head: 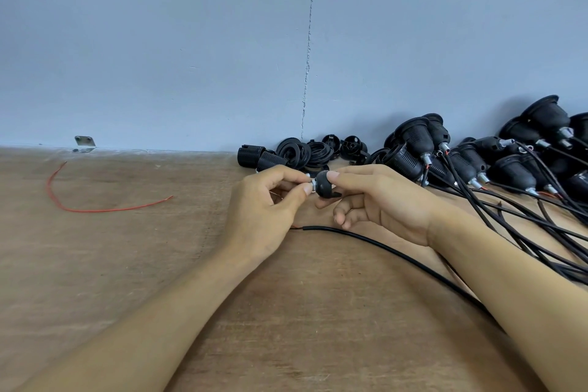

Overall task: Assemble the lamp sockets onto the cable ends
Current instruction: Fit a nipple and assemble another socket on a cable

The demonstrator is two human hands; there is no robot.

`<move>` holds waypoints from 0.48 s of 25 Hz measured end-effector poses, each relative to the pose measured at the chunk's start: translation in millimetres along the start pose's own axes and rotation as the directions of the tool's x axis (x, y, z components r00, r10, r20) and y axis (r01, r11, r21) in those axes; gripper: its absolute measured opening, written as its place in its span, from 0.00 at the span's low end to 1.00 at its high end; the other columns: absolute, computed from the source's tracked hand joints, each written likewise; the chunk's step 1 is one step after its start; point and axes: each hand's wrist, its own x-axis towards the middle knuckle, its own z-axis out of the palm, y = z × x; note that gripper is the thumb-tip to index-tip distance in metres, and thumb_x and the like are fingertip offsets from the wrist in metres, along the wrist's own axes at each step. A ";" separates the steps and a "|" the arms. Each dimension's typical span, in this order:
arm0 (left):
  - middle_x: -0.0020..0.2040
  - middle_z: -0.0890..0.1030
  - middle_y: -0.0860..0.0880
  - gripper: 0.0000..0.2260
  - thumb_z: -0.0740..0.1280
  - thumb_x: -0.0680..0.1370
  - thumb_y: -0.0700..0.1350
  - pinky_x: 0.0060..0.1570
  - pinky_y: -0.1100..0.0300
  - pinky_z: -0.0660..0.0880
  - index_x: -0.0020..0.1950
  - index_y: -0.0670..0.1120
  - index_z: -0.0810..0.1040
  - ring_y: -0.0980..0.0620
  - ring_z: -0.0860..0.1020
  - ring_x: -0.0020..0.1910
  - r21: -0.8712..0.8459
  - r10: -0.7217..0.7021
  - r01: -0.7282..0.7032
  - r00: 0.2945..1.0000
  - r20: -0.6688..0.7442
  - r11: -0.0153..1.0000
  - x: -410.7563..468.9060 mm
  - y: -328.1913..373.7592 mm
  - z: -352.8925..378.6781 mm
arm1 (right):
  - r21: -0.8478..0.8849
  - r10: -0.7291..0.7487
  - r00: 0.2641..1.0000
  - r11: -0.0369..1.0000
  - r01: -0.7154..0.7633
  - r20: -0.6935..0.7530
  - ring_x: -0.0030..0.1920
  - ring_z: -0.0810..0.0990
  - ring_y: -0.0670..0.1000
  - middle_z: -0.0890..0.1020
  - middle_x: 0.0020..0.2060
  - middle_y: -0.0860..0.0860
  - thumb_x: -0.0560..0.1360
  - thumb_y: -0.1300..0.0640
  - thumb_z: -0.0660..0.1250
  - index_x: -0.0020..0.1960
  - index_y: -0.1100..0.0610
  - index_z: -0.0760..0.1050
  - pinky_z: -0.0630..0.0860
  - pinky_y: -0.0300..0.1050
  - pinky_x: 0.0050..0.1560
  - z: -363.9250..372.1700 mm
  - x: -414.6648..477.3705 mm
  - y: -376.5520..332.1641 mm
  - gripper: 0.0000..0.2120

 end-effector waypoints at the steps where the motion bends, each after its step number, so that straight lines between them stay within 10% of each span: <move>1: 0.41 0.86 0.55 0.06 0.75 0.76 0.40 0.49 0.62 0.78 0.46 0.51 0.86 0.57 0.84 0.44 -0.008 -0.002 0.002 1.000 0.003 1.000 0.1 -0.4 -0.2 | 0.001 0.008 1.000 1.000 -0.008 -0.007 0.34 0.79 0.52 0.85 0.48 0.62 0.81 0.51 0.65 0.57 0.64 0.80 0.79 0.43 0.37 0.1 0.1 0.4 0.16; 12: 0.43 0.87 0.57 0.09 0.74 0.77 0.39 0.49 0.64 0.78 0.46 0.54 0.86 0.58 0.85 0.45 -0.063 -0.019 0.022 0.999 0.048 0.998 2.6 0.4 -2.0 | 0.007 -0.021 0.999 1.000 0.020 0.030 0.33 0.77 0.51 0.84 0.48 0.61 0.81 0.55 0.65 0.61 0.62 0.78 0.78 0.42 0.37 -3.7 -1.8 -2.2 0.14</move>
